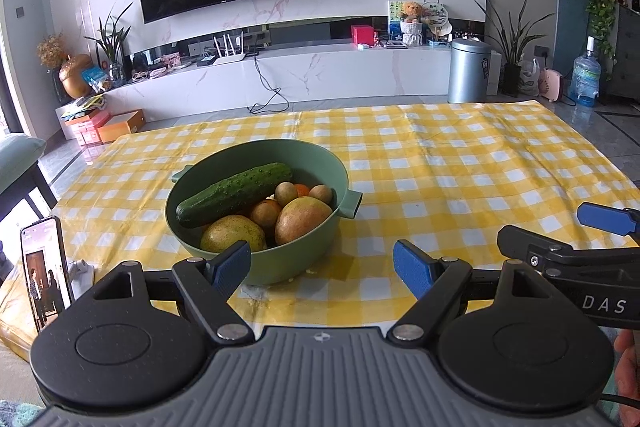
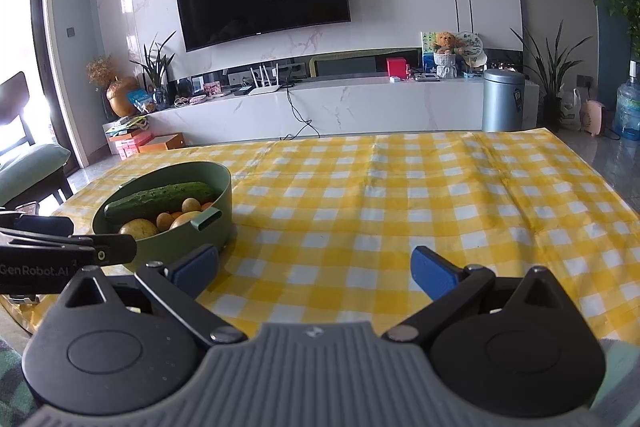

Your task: Organize fruits

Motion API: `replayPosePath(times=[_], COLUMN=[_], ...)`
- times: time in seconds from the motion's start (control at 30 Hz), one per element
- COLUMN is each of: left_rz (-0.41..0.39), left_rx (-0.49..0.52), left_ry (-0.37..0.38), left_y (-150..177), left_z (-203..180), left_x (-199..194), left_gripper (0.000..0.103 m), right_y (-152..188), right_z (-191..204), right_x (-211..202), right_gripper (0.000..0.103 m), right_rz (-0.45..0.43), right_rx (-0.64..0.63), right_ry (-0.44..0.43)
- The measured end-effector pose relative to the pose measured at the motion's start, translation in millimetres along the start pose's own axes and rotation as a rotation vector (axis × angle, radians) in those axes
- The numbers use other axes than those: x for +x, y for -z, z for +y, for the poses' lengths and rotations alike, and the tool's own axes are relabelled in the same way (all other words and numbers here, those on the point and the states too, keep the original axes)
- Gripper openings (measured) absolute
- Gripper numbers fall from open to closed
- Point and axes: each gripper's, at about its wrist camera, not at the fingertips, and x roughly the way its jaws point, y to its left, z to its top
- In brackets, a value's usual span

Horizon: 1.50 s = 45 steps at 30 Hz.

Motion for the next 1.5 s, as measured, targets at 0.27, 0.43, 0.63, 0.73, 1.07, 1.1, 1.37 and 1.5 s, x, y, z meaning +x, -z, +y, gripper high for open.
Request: replayPosePath(times=[0.27, 0.43, 0.63, 0.73, 1.07, 1.1, 1.37, 1.5], left_rz=[-0.015, -0.018, -0.02, -0.019, -0.026, -0.025, -0.03, -0.03], left_rx=[-0.013, -0.018, -0.02, -0.018, -0.019, -0.018, -0.006, -0.006], left_ry=[0.024, 0.033, 0.036, 0.034, 0.028, 0.028, 0.028, 0.037], left_y=[-0.3, -0.3, -0.9, -0.8, -3.0, -3.0, -3.4, -2.9], left_z=[1.0, 1.1, 0.5, 0.4, -2.0, -1.9, -2.7, -1.7], left_x=[-0.5, -0.9, -0.9, -1.0, -4.0, -3.9, -7.0, -7.5], left_gripper=[0.095, 0.095, 0.095, 0.095, 0.095, 0.095, 0.095, 0.095], right_y=[1.5, 2.9, 2.9, 3.3, 4.1, 3.8, 3.5, 3.4], right_z=[-1.0, -1.6, -1.5, -1.3, -1.2, -1.3, -1.2, -1.2], right_x=[1.5, 2.1, 2.2, 2.3, 2.3, 2.4, 2.3, 2.2], right_gripper=[0.099, 0.099, 0.099, 0.099, 0.099, 0.099, 0.099, 0.099], right_rz=[0.006, 0.012, 0.014, 0.016, 0.018, 0.018, 0.018, 0.018], right_rx=[0.007, 0.008, 0.009, 0.008, 0.007, 0.007, 0.007, 0.007], right_ry=[0.003, 0.004, 0.004, 0.004, 0.004, 0.004, 0.004, 0.004])
